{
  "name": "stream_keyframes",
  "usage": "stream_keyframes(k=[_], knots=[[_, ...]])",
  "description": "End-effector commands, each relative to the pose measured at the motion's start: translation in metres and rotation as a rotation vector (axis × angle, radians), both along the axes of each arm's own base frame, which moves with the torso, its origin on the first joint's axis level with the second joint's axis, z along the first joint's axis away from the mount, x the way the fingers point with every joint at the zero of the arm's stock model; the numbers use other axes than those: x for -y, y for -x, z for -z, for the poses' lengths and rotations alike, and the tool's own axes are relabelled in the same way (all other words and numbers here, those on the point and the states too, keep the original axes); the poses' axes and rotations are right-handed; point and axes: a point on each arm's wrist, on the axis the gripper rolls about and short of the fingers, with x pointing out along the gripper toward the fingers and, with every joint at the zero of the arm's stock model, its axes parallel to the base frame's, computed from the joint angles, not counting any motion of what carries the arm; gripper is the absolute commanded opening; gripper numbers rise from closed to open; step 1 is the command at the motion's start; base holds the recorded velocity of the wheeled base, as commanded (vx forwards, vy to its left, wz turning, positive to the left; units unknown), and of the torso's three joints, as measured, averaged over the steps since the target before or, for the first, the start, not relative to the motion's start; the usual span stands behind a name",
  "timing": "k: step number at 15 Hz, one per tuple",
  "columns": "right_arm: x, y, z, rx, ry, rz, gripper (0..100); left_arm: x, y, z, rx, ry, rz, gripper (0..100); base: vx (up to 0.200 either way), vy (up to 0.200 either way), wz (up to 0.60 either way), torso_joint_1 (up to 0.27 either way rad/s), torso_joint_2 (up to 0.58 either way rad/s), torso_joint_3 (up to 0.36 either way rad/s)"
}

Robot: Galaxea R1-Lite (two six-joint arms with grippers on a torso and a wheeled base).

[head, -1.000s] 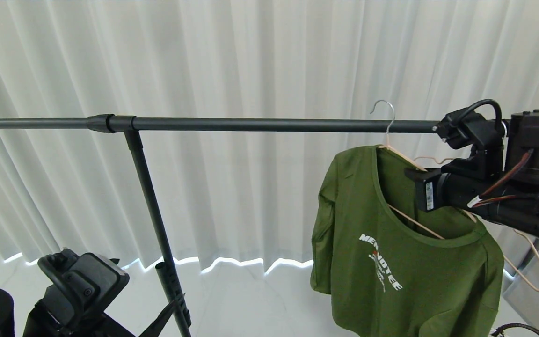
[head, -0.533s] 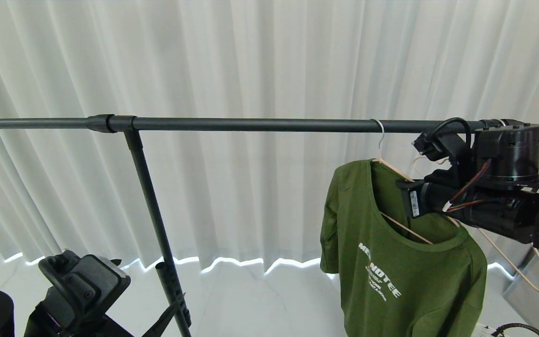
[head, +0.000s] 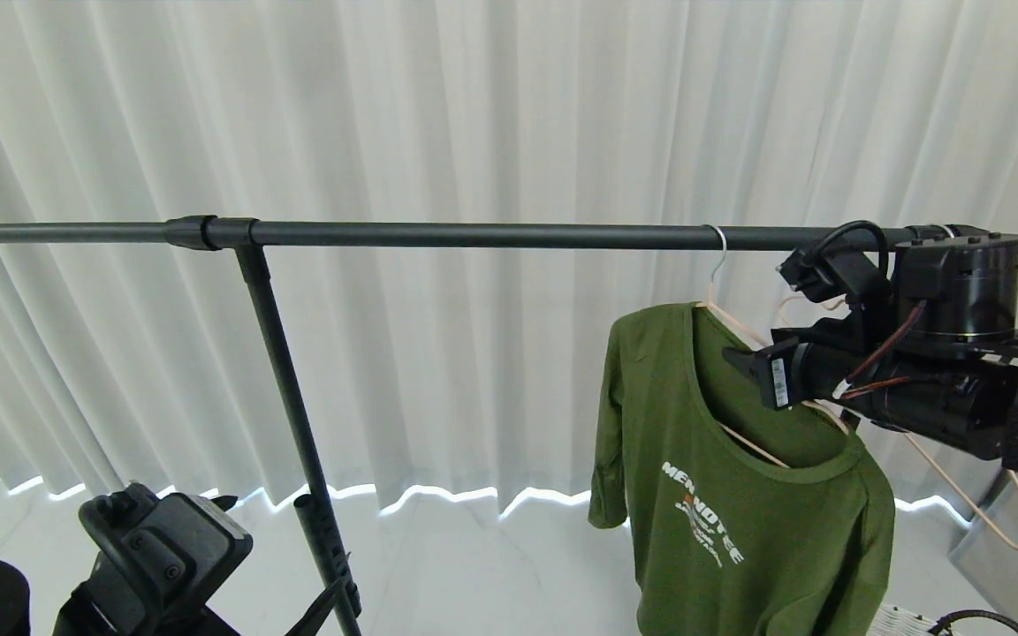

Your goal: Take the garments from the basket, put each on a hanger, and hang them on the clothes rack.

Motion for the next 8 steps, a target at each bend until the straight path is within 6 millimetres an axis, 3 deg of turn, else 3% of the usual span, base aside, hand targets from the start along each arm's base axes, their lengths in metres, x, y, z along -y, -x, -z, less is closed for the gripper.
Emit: stream_keyframes(k=[1, 8], knots=[[0.001, 0.002, -0.003, 0.018, -0.010, 0.000, 100, 0.000, 0.000, 0.000, 0.000, 0.000, 0.001, 100, 0.000, 0.000, 0.00, 0.000, 0.00, 0.000], [0.030, 0.043, -0.026, 0.176, -0.102, -0.017, 100, -0.009, 0.002, 0.007, 0.011, -0.038, -0.124, 100, 0.000, 0.000, 0.00, 0.000, 0.00, 0.000]])
